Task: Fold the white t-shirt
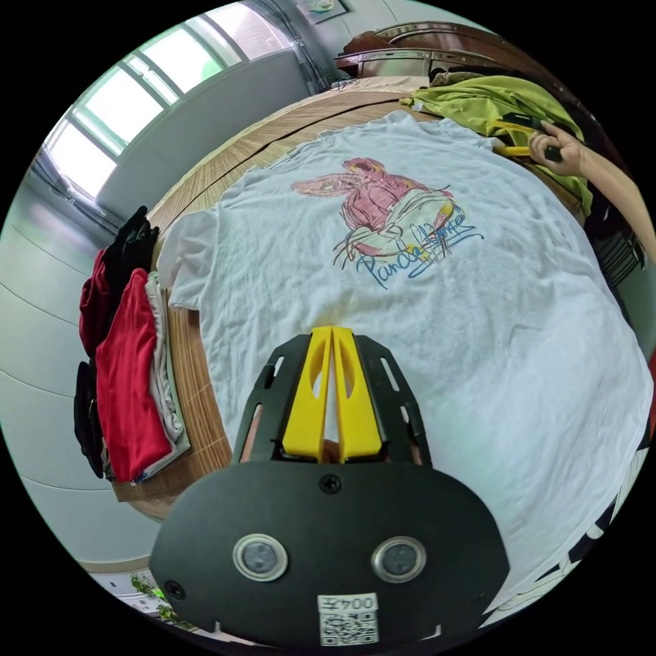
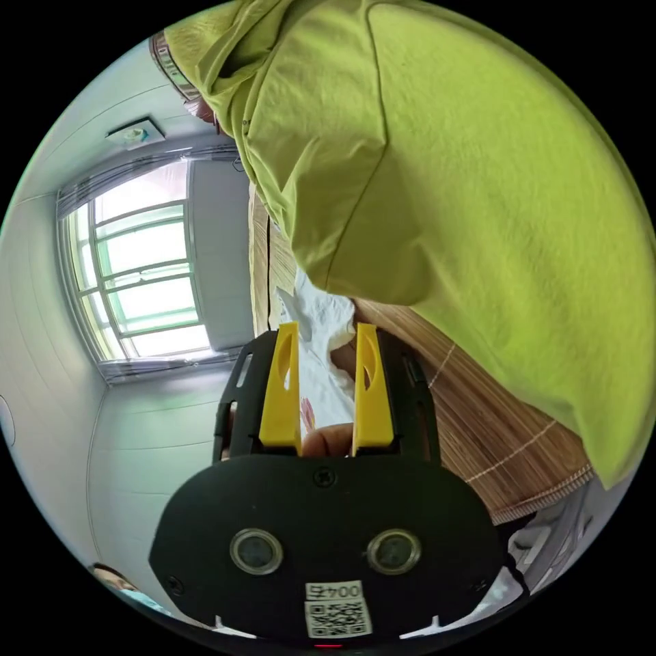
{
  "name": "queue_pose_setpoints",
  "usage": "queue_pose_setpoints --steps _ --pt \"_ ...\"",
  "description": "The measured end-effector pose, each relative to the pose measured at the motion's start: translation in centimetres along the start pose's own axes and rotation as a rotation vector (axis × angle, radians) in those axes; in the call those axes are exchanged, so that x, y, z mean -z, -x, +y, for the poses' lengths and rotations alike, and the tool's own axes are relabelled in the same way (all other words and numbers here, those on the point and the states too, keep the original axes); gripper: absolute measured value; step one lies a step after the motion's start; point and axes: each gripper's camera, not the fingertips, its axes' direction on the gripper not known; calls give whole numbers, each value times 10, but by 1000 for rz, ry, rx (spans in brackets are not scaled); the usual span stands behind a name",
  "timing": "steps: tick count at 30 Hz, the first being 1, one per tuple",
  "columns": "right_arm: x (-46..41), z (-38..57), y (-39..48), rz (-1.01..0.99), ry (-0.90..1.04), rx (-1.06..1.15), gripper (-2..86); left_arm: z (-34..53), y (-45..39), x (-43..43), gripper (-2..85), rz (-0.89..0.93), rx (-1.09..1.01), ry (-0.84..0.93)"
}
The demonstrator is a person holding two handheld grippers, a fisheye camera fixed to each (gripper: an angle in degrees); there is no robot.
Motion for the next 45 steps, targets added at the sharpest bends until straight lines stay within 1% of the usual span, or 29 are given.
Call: queue_pose_setpoints --steps 3,5,7,9,12,14,15,17,18,19,20,21,23,24,26,29,32,34,37,42,45 --pt "-18 -2 -20 16 34 -28 80 -4 7 -3 4 46 25 -4" --pt "-38 4 -28 80 81 -15 42 -6 9 -5 4 58 32 -5" --pt "-50 13 -29 124 87 16 30 -9 8 -7 4 56 31 -5" --pt "-60 27 -21 176 63 103 24 -13 5 -8 4 36 21 -4" --pt "-88 65 9 331 44 313 15 -18 0 -11 4 4 3 -2" --pt "-124 114 42 526 21 564 9 -20 -2 -12 4 -12 -4 0" --pt "-135 130 50 581 15 638 7 -22 -3 -13 4 -18 -7 0" --pt "-188 200 75 817 -16 946 2 -25 -3 -15 4 -22 -8 0" --pt "-203 220 78 880 -26 1027 1 -27 -2 -16 4 -21 -8 0" --pt "-235 260 80 1011 -43 1190 0 -27 -2 -17 4 -21 -7 0" --pt "-268 300 75 1141 -60 1361 -1 -29 -1 -18 4 -19 -6 0" --pt "-285 321 70 1202 -66 1447 -2 -31 0 -19 4 -18 -5 0" --pt "-348 398 37 1419 -92 1782 -4 -33 1 -21 4 -19 -5 0" --pt "-361 415 26 1465 -103 1861 -4 -35 1 -22 4 -21 -6 0" --pt "-408 472 -21 1602 -125 2123 -3 -38 2 -24 4 -25 -7 -1" --pt "-449 516 -72 1666 -73 2314 1 -43 3 -27 4 -36 -12 -1" --pt "-474 535 -107 1702 -16 2365 14 -48 4 -31 4 -47 -20 -2" --pt "-481 538 -118 1695 -1 2340 29 -51 5 -33 4 -51 -22 -2" --pt "-479 539 -122 1633 -3 2287 68 -57 9 -37 4 -50 -21 -2" --pt "-456 540 -117 1487 -82 2230 91 -69 17 -45 4 -52 -20 -1" --pt "-426 535 -106 1384 -170 2131 86 -76 21 -50 3 -56 -21 -1"
